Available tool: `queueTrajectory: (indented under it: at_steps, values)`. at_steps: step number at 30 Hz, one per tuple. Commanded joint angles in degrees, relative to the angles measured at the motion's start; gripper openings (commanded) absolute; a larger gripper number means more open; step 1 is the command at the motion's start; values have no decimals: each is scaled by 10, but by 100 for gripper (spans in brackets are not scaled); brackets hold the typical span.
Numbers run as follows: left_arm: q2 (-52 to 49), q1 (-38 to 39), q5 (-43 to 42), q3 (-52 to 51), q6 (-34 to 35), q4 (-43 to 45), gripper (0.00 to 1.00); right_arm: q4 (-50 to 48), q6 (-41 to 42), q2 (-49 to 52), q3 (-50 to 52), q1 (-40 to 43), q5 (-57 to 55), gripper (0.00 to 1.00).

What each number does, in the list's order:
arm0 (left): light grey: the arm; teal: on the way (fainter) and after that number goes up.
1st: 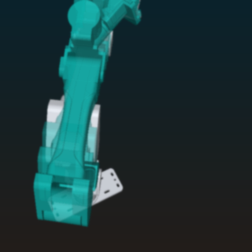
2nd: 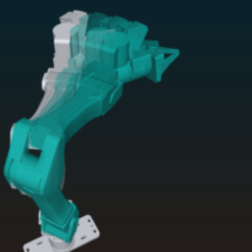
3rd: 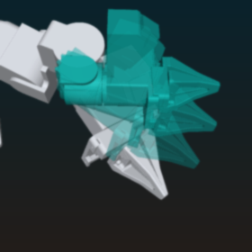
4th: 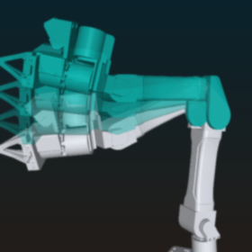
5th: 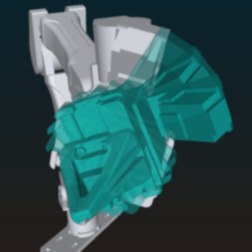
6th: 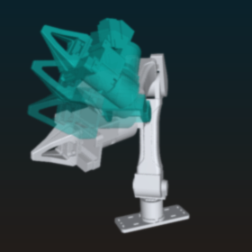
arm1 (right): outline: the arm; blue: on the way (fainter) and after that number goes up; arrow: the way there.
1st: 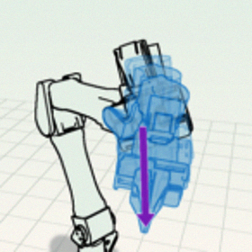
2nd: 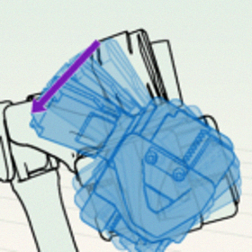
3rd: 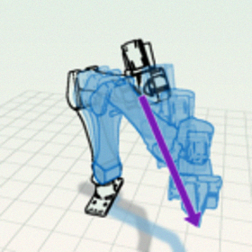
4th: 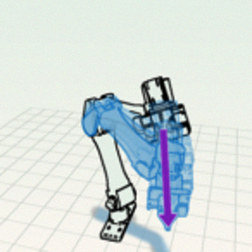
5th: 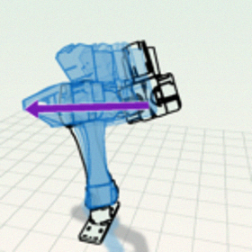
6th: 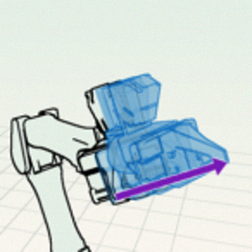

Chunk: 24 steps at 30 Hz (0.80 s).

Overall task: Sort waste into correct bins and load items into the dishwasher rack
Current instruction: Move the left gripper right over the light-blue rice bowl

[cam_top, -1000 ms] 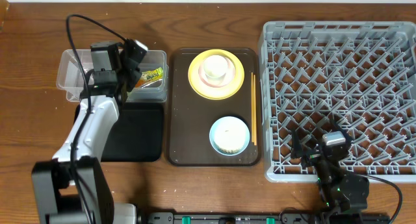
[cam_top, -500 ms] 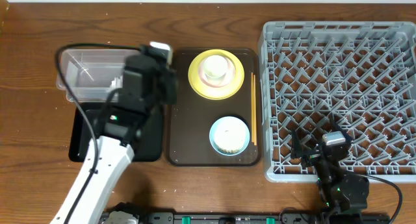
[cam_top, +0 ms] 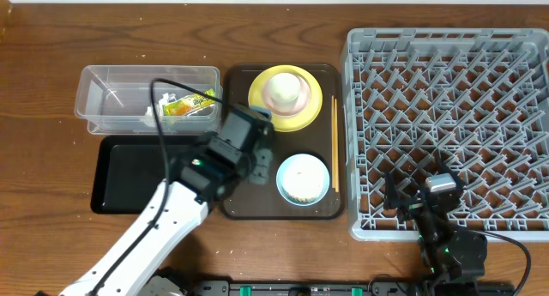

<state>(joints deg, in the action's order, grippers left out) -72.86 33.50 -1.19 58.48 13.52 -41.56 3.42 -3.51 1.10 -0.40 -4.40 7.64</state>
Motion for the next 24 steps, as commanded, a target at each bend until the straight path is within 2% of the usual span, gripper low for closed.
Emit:
queueTrajectory:
  at_steps: [1,5,7,10,24]
  values:
    - [-18,32,1,8,58,-17,33,2,2,0,1,3,-3,99]
    - [-41,66,1,8,68,-24,34,2,2,0,1,3,-3,99]
    - [-54,81,1,8,68,-24,42,2,2,0,1,3,-3,99]
    - [-75,100,1,8,68,-24,47,2,2,0,1,3,-3,99]
    - [-174,113,1,8,89,-28,48,2,2,0,1,3,-3,99]
